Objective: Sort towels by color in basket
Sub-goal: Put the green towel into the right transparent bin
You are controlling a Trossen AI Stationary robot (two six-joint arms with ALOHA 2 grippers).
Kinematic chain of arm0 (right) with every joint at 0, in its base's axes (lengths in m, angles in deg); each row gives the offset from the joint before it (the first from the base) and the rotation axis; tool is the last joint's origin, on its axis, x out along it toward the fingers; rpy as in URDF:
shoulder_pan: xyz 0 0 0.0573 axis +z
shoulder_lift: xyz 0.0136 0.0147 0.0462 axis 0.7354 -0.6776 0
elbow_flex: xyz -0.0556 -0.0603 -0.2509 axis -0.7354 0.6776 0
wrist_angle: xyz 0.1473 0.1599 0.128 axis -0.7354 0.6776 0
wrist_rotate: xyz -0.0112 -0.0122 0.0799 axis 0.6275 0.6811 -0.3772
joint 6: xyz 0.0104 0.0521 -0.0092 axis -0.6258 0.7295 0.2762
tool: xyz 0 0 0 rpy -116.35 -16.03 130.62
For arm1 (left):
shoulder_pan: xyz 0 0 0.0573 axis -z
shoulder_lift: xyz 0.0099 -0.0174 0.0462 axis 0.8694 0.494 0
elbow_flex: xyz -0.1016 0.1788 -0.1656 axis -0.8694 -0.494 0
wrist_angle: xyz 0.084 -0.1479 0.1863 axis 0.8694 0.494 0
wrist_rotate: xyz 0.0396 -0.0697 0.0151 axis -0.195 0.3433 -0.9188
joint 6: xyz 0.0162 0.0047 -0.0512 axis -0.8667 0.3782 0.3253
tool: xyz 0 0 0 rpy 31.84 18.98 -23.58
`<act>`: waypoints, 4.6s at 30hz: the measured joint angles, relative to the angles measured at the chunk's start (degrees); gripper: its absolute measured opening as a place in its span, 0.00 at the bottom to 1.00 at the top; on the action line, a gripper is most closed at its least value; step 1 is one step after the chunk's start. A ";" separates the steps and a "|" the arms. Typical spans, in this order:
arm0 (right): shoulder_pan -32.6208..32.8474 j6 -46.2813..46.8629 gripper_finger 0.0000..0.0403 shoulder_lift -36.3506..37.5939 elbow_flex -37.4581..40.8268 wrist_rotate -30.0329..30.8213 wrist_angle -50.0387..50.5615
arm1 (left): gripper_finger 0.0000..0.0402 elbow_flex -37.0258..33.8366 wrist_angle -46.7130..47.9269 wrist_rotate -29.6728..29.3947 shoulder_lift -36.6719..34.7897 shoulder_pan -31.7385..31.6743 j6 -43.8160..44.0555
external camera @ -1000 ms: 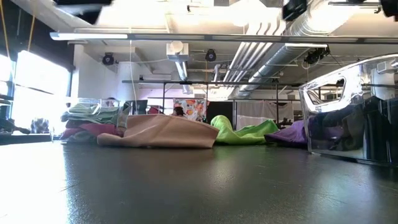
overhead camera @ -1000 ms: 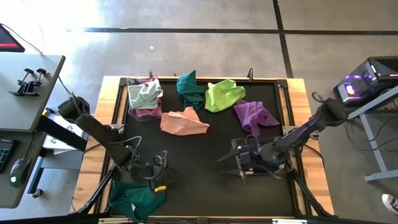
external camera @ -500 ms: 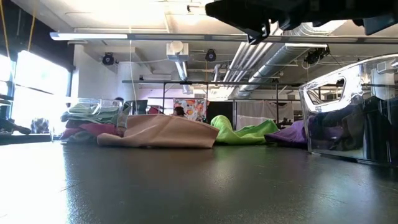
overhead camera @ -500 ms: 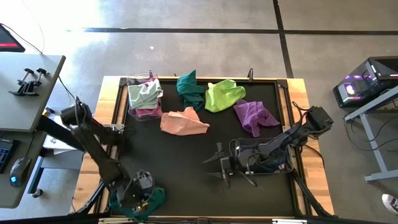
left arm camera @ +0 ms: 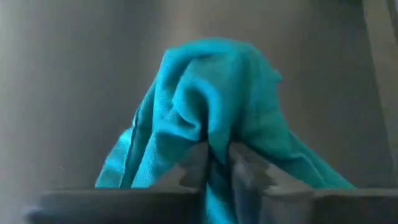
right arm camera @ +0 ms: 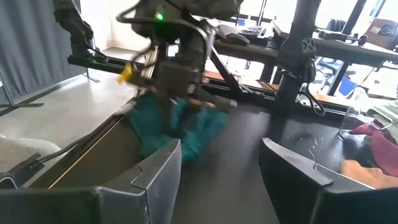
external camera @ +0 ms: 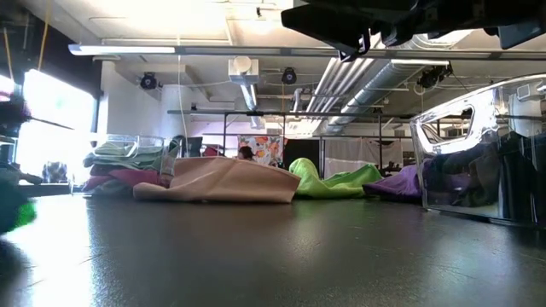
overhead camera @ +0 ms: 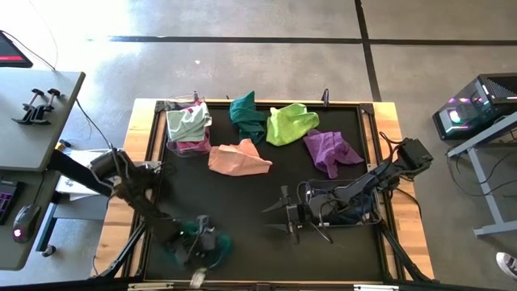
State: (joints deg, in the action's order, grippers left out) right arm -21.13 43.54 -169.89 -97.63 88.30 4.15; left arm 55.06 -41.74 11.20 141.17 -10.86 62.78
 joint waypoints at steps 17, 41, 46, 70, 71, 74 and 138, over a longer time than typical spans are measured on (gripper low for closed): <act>-2.89 2.16 0.52 0.01 0.04 5.13 1.46 | 0.01 -0.20 -28.13 -38.83 -13.71 -9.83 -46.24; -10.36 0.26 0.47 -15.08 -18.34 -18.50 -0.69 | 0.00 -0.58 -32.51 -38.62 -16.59 -11.40 -50.86; -10.34 2.91 0.15 -14.95 -17.54 -14.15 -0.45 | 0.00 -0.60 -26.05 -43.43 -16.64 -9.84 -46.47; 11.83 15.35 0.02 26.41 -17.38 30.87 68.29 | 0.36 -0.57 18.17 -32.06 -19.13 -9.31 1.73; 13.00 19.56 0.02 29.18 -17.38 30.88 73.90 | 0.36 -0.57 18.15 -32.06 -19.13 -9.31 1.73; 16.51 34.79 0.02 36.72 -17.38 30.89 89.87 | 0.36 -0.57 18.07 -32.06 -19.13 -9.31 1.73; 4.06 57.83 0.33 18.05 -30.77 -5.09 136.99 | 0.35 -0.57 16.16 -32.12 -19.09 -9.35 1.73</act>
State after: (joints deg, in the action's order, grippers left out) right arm -17.07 101.38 -151.84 -128.40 83.21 141.14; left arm 54.48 -25.57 -20.92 122.08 -20.21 64.50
